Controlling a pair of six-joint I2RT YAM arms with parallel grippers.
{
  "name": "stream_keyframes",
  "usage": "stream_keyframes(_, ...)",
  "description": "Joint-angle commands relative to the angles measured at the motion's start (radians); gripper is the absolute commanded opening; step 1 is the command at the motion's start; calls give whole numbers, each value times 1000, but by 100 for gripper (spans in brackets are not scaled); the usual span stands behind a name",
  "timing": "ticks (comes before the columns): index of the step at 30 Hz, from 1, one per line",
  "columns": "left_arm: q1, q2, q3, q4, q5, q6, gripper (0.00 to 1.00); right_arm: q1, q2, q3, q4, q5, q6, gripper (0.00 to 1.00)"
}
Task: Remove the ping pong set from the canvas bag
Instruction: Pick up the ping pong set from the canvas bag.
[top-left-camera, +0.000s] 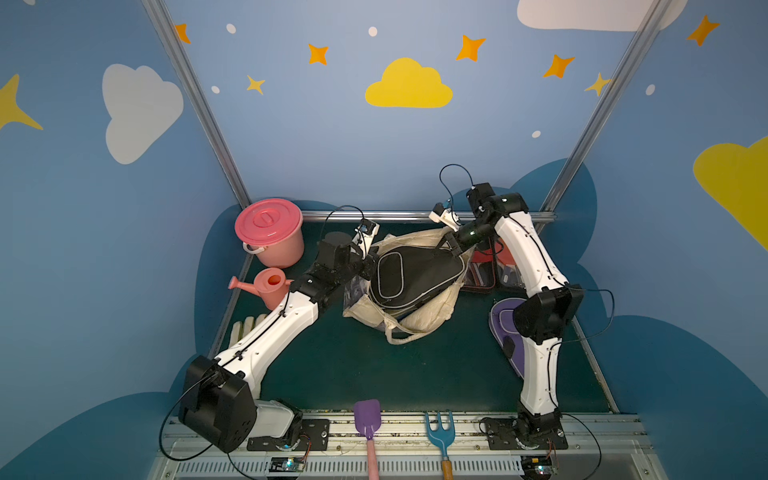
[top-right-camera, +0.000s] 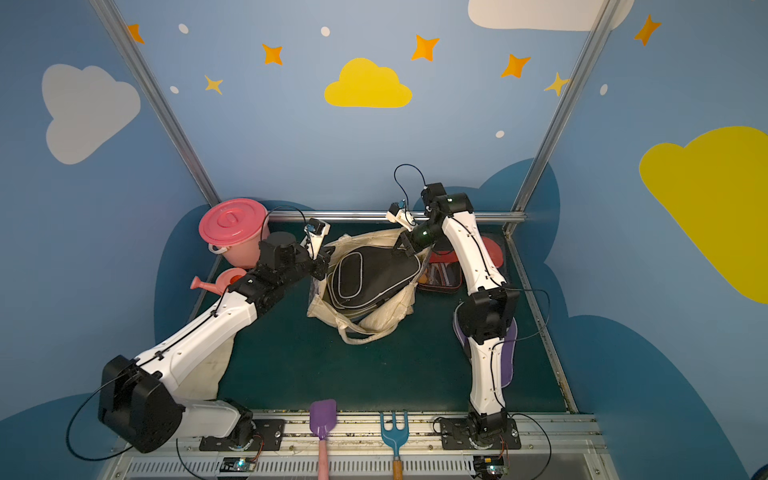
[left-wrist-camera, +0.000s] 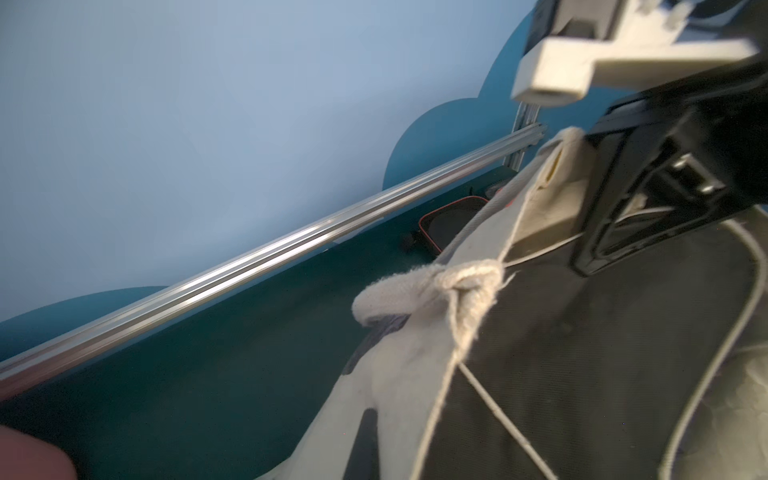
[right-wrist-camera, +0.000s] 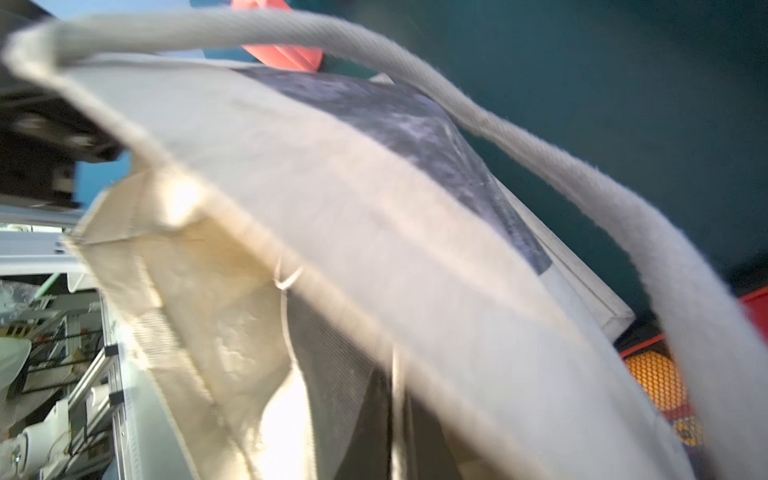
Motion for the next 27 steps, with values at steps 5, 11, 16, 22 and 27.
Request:
stream_keyframes(5,49,-111,-15,18,-61,1,4,-11,-272,-84,278,-27,177,0)
stream_keyframes(11,72,-157,-40,19,-38,7,4,-17,-414,-105,381,72,259,0)
stream_keyframes(16,78,-188,-83,28,-12,7,4,-34,-527,-178,522,246,334,0)
stream_keyframes(22,78,-223,-125,42,4,6,4,-95,-629,-343,711,457,432,0)
stream_keyframes(27,82,-243,-136,42,18,12,4,-180,-687,-508,856,506,537,0)
